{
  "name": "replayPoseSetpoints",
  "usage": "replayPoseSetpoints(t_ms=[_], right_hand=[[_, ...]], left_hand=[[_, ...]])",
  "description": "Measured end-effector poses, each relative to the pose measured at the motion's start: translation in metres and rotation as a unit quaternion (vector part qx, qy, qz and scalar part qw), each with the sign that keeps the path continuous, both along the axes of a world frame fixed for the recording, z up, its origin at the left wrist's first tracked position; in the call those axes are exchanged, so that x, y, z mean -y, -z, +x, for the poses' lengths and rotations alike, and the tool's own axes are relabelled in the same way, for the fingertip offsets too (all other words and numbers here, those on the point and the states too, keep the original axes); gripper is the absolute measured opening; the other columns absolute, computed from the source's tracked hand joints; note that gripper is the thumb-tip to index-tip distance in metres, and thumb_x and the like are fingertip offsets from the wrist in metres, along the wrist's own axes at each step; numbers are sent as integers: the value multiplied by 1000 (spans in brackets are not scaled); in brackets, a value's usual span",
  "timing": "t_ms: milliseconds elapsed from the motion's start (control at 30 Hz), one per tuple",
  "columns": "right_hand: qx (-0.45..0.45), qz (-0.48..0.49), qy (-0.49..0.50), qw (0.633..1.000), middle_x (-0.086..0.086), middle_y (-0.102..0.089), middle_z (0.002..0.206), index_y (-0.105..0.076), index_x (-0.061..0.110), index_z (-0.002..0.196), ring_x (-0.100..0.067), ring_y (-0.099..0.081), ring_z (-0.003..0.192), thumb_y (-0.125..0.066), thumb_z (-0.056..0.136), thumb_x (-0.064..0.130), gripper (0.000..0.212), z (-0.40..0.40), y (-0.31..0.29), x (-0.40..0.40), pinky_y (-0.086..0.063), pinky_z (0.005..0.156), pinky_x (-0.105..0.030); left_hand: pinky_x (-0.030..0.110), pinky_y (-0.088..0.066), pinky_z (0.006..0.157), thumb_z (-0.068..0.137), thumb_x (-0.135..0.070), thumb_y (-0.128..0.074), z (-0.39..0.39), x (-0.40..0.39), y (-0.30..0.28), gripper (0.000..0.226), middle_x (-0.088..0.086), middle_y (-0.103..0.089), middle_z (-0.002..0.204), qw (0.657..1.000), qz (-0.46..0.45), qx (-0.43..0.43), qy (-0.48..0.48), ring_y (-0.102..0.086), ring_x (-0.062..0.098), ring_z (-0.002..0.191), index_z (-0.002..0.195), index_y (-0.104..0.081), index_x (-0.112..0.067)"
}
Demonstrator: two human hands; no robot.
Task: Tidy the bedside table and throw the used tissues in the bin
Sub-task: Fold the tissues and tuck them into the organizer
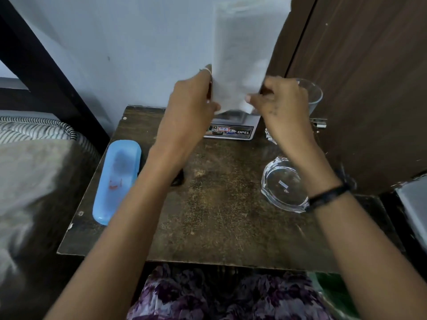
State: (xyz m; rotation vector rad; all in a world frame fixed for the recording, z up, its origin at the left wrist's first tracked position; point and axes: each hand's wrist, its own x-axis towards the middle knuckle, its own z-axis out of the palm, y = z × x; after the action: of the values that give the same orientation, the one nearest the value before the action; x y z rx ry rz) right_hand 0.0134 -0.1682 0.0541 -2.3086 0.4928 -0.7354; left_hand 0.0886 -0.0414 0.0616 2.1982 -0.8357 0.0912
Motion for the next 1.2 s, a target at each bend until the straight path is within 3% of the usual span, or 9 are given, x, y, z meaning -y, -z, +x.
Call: replayPoseSetpoints(t_ms=[200,367,500,667,800,933,1067,1133,1200], right_hand=[[-79,-116,-5,990,-9,-53,78,-66,-8,83,-21,-48,71,-63,87,16,25,33,10,22,-40,65,-35],[-122,-137,7,983,-5,-45,89,-66,-7,84,-21,-46,79,-65,85,24,31,41,21,28,-34,64,-32],[-139,-175,30,974,-7,-44,94,-67,-2,81,-28,-54,86,-65,83,20,22,45,28,24,-30,61,-31],[-170,-213,61,960,-14,-51,117,-69,0,90,-34,-57,93,-63,82,13,16,46,30,12,-27,61,-30],[-183,-198,46,962,-14,-49,120,-70,2,92,-33,-58,95,-66,82,14,16,45,26,15,-28,63,-28],[-216,-165,27,962,-12,-47,111,-69,1,94,-33,-56,96,-68,80,14,19,47,23,18,-28,65,-28],[-217,-98,16,971,-15,-55,103,-64,1,82,-29,-54,84,-70,78,21,22,53,19,25,-32,59,-30],[-174,-20,15,984,-16,-66,96,-68,-1,87,-26,-59,78,-71,78,24,27,53,15,26,-45,59,-32],[-130,54,19,990,-12,-69,89,-70,0,92,-26,-66,81,-72,79,23,26,50,13,25,-56,73,-42]], left_hand=[[26,-29,64,75,-4,-67,39,22,17,27,14,-61,98,998,63,20,9,-50,25,85,90,-46,-13],[40,-45,73,72,-1,-64,45,28,26,28,20,-62,95,992,107,54,25,-54,37,91,88,-45,-12],[36,-29,72,77,4,-54,39,32,33,22,17,-47,89,985,151,84,0,-42,33,87,83,-38,-10],[52,-33,95,80,2,-53,31,35,40,17,22,-54,107,982,169,87,-10,-45,38,107,93,-47,-6],[52,-40,91,82,-11,-61,31,32,36,24,8,-46,86,993,118,-19,9,-50,35,97,83,-37,-13],[51,-42,92,83,-8,-57,41,31,33,31,0,-41,74,990,126,-63,21,-47,28,88,66,-33,-17],[60,-36,99,81,-2,-56,50,31,27,38,2,-41,81,985,149,-85,22,-43,27,86,60,-29,-20],[61,-34,100,81,-2,-56,52,32,28,38,-3,-38,71,983,151,-100,27,-42,26,85,61,-30,-20],[53,-41,97,82,-4,-56,52,31,30,37,-7,-38,69,985,131,-106,33,-43,26,84,62,-31,-21]])
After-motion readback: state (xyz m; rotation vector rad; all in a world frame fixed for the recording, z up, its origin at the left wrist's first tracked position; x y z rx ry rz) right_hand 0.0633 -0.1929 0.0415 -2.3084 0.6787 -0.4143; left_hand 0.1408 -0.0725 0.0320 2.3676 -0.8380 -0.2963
